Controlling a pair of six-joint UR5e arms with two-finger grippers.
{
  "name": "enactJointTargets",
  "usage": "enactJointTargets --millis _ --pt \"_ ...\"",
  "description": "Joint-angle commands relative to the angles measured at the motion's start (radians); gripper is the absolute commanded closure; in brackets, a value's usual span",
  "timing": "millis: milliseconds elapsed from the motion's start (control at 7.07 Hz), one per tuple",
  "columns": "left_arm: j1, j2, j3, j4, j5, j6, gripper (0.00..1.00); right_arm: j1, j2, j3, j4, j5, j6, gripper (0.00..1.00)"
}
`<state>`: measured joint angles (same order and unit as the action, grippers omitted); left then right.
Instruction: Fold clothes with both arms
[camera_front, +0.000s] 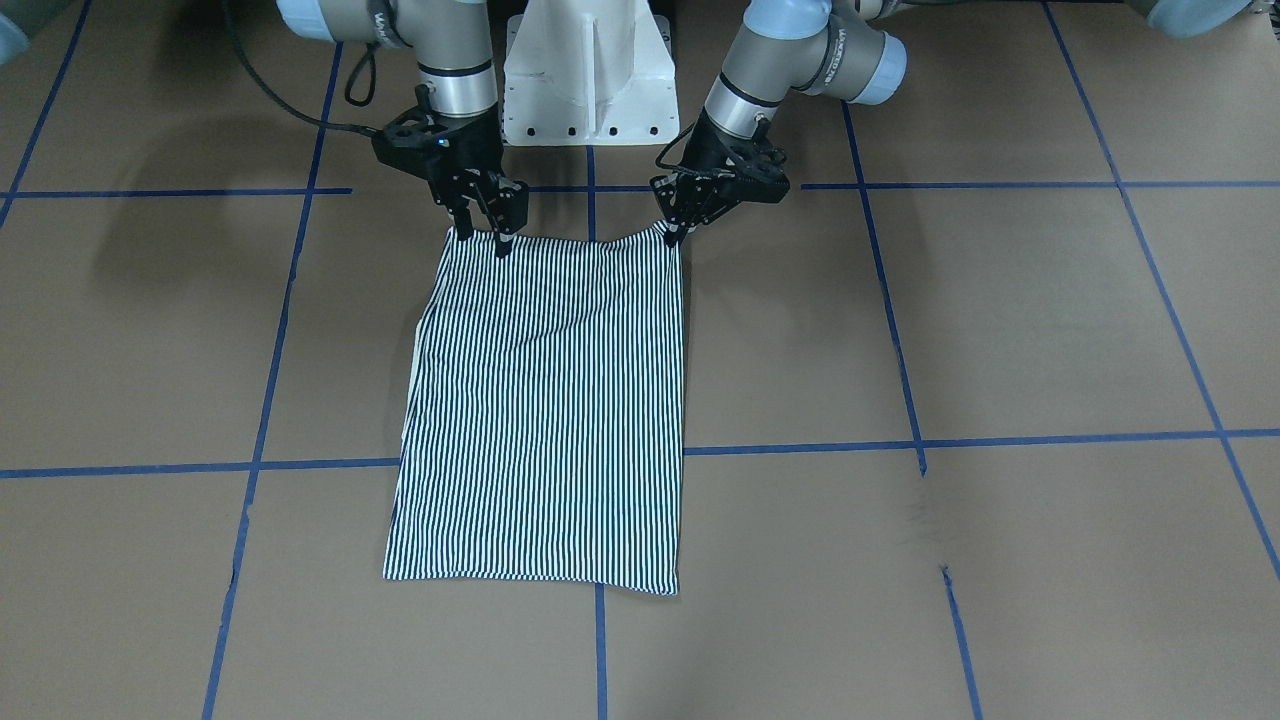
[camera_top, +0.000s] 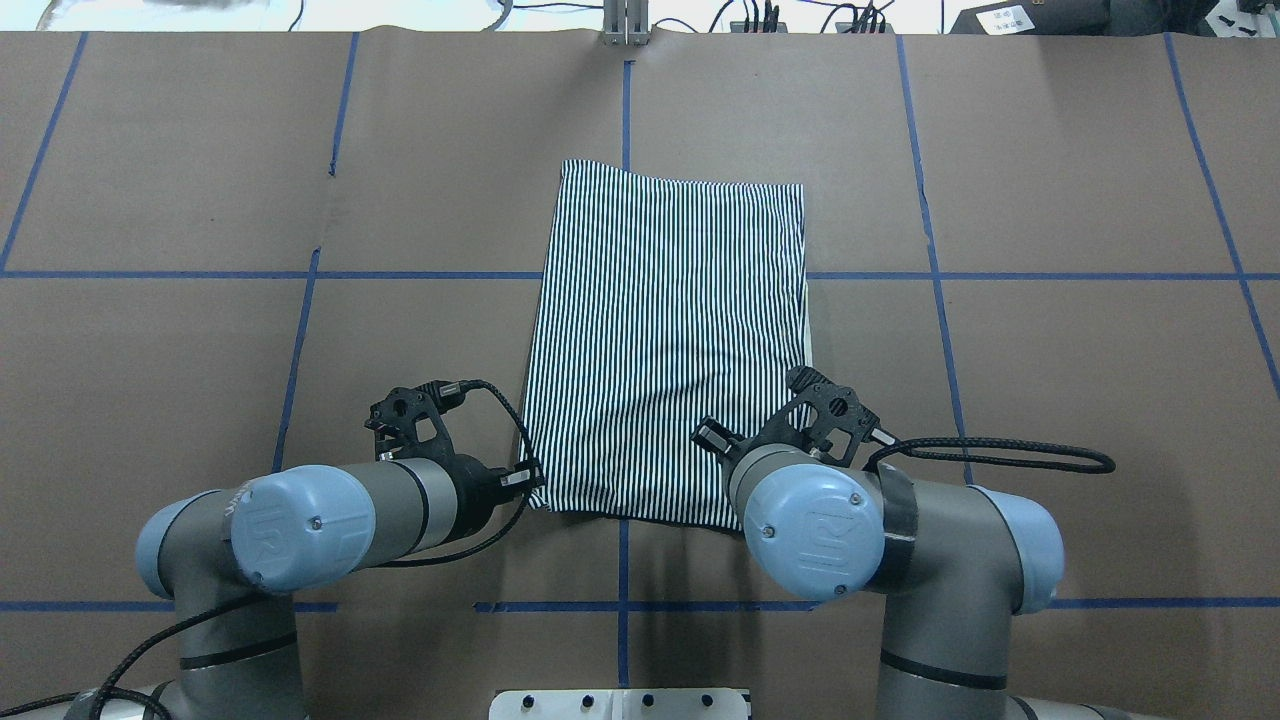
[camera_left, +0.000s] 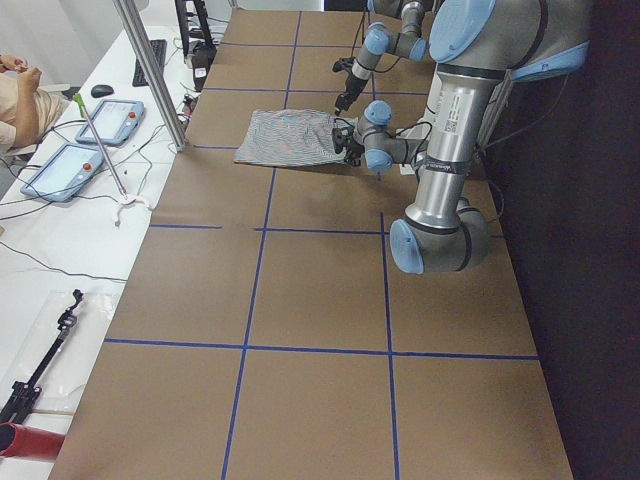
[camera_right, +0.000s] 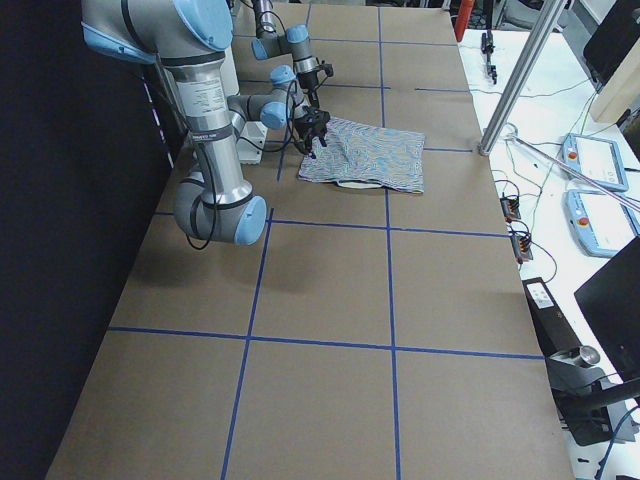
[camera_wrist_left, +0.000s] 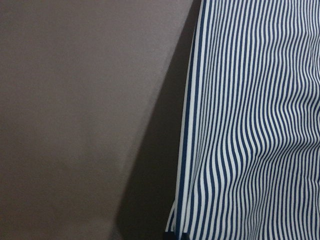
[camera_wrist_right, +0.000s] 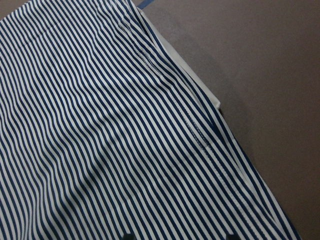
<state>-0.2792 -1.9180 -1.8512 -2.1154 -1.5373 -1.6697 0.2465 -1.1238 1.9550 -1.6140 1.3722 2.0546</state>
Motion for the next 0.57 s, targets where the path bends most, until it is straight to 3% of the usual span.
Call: enactJointTargets --millis 0,425 --pt "0.003 -0.004 0.000 0.000 0.000 -0.001 1.00 -0.013 0.030 -0.047 -0.052 0.004 0.013 0.32" --pt "0.003 -0.006 0.000 0.000 0.000 -0.001 1.00 -0.015 0.044 -0.071 -0.083 0.007 -0.001 0.31"
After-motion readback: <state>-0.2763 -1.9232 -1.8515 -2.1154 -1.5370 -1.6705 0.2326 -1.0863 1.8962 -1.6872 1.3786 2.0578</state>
